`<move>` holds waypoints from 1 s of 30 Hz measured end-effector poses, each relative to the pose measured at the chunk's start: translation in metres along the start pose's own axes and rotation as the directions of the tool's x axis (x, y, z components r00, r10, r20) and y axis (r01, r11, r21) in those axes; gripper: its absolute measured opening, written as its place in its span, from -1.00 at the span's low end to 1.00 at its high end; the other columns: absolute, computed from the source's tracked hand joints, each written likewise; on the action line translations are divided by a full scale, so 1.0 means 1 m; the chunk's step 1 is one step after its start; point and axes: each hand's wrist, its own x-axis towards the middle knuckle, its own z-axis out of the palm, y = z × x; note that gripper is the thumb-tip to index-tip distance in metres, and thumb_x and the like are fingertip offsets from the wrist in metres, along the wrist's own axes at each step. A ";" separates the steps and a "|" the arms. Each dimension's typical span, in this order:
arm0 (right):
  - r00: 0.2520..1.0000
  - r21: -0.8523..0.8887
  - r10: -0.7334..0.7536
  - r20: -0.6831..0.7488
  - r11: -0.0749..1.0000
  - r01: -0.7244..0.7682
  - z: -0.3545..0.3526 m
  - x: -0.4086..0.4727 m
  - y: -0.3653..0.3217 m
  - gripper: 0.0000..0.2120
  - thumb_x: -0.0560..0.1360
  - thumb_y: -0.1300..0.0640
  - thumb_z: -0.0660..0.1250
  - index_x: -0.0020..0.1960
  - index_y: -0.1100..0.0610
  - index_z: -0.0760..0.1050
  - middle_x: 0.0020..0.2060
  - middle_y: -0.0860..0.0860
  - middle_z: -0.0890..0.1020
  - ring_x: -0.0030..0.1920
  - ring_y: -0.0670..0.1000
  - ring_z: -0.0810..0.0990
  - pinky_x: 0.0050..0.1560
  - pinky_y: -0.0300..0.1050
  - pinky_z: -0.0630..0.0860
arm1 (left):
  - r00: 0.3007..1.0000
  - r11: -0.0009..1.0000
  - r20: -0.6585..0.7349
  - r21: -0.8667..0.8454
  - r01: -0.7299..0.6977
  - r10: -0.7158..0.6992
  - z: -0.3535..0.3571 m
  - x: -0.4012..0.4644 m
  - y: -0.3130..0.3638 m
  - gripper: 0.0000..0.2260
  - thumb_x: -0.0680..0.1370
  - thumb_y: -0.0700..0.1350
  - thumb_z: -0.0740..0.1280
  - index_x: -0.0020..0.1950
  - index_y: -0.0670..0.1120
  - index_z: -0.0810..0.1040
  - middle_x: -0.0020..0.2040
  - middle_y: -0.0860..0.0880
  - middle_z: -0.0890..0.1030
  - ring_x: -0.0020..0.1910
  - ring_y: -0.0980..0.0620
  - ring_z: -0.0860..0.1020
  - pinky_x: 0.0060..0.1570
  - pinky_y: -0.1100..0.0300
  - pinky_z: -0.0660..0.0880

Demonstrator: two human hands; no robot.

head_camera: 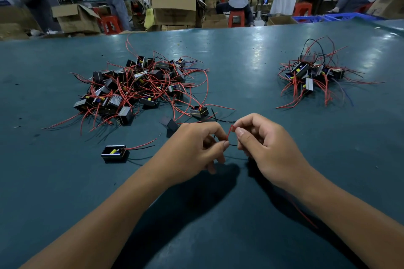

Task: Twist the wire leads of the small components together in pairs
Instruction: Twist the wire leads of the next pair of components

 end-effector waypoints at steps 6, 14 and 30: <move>0.999 -0.025 -0.046 -0.018 0.999 0.045 0.001 0.000 0.000 -0.91 0.56 0.06 0.29 -0.10 0.01 0.54 -0.42 -0.03 0.47 -0.38 -0.06 0.38 -0.32 -0.10 0.36 | 0.999 1.000 -0.038 -0.013 -0.011 0.010 0.003 -0.001 -0.001 -0.89 0.62 -0.09 0.35 -0.11 -0.02 0.54 -0.32 0.02 0.69 -0.48 0.01 0.65 -0.46 0.22 0.54; 0.997 -0.033 -0.062 -0.055 0.998 0.060 0.003 -0.001 -0.001 -0.88 0.51 -0.03 0.33 -0.11 -0.01 0.57 -0.32 0.23 0.54 -0.35 0.16 0.42 -0.28 0.16 0.41 | 0.997 0.997 -0.052 0.042 -0.058 0.060 0.005 -0.002 0.001 -0.90 0.63 -0.02 0.33 -0.09 0.06 0.56 -0.32 0.06 0.68 -0.50 0.06 0.63 -0.42 0.14 0.58; 0.989 -0.058 -0.131 -0.064 0.990 0.128 0.001 -0.005 -0.004 -0.89 0.54 0.15 0.40 -0.17 0.05 0.57 -0.50 -0.03 0.38 -0.44 -0.06 0.27 -0.41 -0.18 0.23 | 0.941 0.987 -0.298 0.053 -0.151 0.160 -0.004 -0.001 0.016 -0.95 0.55 -0.03 0.36 -0.02 0.04 0.60 -0.19 0.10 0.58 -0.44 0.04 0.44 -0.39 0.27 0.38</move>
